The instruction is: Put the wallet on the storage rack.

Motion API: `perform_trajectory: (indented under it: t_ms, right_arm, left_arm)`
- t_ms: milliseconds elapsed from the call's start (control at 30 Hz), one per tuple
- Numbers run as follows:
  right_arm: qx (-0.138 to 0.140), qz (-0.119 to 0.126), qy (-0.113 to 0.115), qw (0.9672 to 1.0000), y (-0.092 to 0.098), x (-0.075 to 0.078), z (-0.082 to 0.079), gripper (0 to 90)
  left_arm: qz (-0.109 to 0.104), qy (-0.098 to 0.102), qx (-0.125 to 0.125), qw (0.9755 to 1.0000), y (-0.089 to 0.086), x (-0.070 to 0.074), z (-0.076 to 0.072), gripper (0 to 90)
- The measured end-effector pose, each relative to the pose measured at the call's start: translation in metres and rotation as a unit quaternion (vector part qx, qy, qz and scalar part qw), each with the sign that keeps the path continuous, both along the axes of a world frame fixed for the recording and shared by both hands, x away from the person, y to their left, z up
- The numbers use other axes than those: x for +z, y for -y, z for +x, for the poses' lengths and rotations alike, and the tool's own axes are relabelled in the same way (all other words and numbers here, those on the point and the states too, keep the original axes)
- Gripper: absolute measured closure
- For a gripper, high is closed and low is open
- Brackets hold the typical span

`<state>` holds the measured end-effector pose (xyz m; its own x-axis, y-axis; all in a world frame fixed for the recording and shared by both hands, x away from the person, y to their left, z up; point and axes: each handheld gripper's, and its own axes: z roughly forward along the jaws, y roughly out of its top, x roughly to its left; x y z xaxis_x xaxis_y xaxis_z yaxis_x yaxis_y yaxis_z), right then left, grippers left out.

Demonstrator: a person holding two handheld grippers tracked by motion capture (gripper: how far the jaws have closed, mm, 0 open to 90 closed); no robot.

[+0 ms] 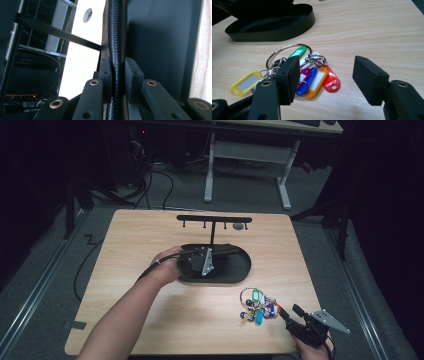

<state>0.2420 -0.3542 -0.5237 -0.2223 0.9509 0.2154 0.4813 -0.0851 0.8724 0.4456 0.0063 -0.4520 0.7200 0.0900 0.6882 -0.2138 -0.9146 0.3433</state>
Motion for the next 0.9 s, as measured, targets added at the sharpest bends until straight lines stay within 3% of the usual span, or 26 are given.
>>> perform_trajectory:
  t_ms: [267, 333, 467, 567, 900]
  right_arm:
    - [-0.004, 0.002, -0.003, 1.0000, 0.001, 0.000, -0.001, 39.2]
    - [-0.004, 0.003, -0.003, 1.0000, 0.001, 0.000, -0.001, 39.2]
    - [-0.003, 0.003, -0.004, 1.0000, 0.001, -0.001, -0.001, 39.0]
    - [-0.002, 0.004, -0.007, 1.0000, 0.001, -0.001, 0.000, 38.9]
    - [-0.002, 0.007, -0.005, 1.0000, 0.002, -0.001, 0.000, 38.8]
  left_arm:
    - [0.024, -0.017, 0.000, 0.9996, -0.002, -0.015, 0.005, 77.4]
    - [0.017, -0.045, 0.007, 0.9988, -0.004, -0.017, 0.006, 76.3]
    - [0.008, -0.061, 0.018, 0.9979, -0.004, -0.018, 0.005, 74.1]
    - [0.006, -0.087, 0.035, 0.9956, -0.003, -0.018, 0.006, 71.8]
    - [-0.001, -0.124, 0.076, 0.9894, -0.007, -0.029, 0.010, 58.7]
